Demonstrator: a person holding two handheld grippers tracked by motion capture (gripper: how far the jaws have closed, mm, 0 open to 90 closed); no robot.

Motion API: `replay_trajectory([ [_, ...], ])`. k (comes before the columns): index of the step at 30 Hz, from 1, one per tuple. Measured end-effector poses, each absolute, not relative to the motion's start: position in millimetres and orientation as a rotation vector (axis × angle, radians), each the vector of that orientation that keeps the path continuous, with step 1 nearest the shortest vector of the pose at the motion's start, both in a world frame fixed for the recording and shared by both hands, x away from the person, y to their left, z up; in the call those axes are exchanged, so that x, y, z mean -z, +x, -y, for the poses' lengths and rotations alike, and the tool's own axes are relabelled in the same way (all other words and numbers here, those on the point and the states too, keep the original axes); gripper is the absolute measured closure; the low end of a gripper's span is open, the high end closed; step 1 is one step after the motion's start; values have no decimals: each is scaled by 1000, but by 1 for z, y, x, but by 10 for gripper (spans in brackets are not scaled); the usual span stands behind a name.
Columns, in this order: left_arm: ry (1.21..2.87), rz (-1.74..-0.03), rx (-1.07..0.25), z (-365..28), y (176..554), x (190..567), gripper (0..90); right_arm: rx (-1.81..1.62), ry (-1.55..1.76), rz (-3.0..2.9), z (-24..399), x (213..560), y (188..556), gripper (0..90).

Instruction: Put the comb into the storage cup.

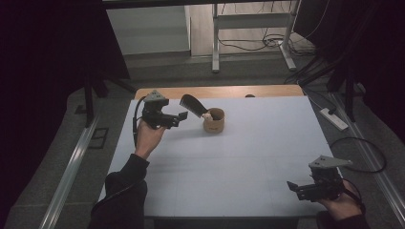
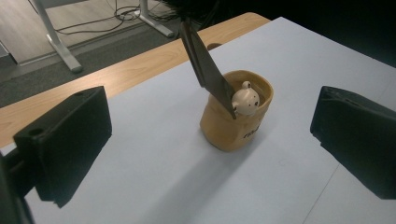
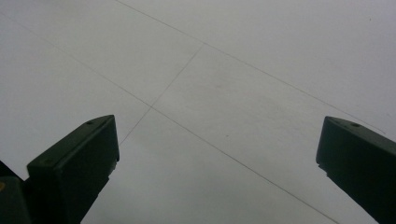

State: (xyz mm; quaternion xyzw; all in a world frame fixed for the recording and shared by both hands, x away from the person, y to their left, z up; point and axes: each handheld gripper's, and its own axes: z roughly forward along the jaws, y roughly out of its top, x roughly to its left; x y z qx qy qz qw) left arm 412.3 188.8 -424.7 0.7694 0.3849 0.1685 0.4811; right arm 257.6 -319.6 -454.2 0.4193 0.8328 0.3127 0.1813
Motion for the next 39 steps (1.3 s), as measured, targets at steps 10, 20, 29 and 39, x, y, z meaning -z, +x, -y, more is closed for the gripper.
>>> replay_trajectory([
  [10,1878,-942,-407,-191,404,432,0,-882,1175,-2352,319,454,257,0],
  [20,1887,-945,-387,-195,397,438,0,-892,1175,-2351,320,454,257,0],
  [29,1887,-955,-372,-199,390,442,0,-889,1171,-2354,319,454,257,0],
  [39,1887,-970,-357,-202,378,445,0,-894,1165,-2354,319,454,256,0],
])
